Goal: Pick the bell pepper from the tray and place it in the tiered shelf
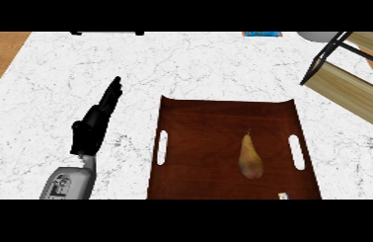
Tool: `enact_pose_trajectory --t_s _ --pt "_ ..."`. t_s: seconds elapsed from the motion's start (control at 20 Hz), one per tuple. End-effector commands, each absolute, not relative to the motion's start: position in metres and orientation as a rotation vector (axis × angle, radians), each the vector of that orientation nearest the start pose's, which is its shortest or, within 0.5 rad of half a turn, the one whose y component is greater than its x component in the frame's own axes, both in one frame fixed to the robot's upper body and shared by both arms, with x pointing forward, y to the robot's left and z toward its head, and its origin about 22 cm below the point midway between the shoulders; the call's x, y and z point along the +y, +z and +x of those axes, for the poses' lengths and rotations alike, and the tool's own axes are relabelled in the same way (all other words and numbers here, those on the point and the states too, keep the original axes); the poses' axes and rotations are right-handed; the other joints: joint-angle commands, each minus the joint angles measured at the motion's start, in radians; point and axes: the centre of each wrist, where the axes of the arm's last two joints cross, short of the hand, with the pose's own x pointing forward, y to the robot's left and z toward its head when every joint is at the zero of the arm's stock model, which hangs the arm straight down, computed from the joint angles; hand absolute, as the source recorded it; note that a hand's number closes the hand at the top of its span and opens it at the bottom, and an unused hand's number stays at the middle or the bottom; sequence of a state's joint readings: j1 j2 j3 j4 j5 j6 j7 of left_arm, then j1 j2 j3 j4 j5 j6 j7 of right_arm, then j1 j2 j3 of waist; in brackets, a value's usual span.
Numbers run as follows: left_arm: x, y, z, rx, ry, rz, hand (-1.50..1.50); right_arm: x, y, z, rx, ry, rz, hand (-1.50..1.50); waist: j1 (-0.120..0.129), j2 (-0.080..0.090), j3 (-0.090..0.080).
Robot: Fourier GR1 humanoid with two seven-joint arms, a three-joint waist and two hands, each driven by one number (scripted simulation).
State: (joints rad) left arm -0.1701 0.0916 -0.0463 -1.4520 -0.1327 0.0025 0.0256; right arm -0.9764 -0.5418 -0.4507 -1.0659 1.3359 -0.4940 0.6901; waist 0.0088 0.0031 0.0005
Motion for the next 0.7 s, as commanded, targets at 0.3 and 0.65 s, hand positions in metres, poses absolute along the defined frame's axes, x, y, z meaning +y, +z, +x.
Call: enact_pose_trajectory --t_s 0.3,0.65 --pt "0.225 0.016 0.279 -1.577 -0.266 0.089 0.0 -0.412 0.271 0.388 -0.965 -0.33 -1.955 1.5 0.002 0.0 -0.002" --pt "0.223 0.019 0.278 -1.572 -0.26 0.115 0.0 -0.417 0.266 0.379 -0.898 -0.465 -1.992 -1.5 -0.002 -0.003 -0.001"
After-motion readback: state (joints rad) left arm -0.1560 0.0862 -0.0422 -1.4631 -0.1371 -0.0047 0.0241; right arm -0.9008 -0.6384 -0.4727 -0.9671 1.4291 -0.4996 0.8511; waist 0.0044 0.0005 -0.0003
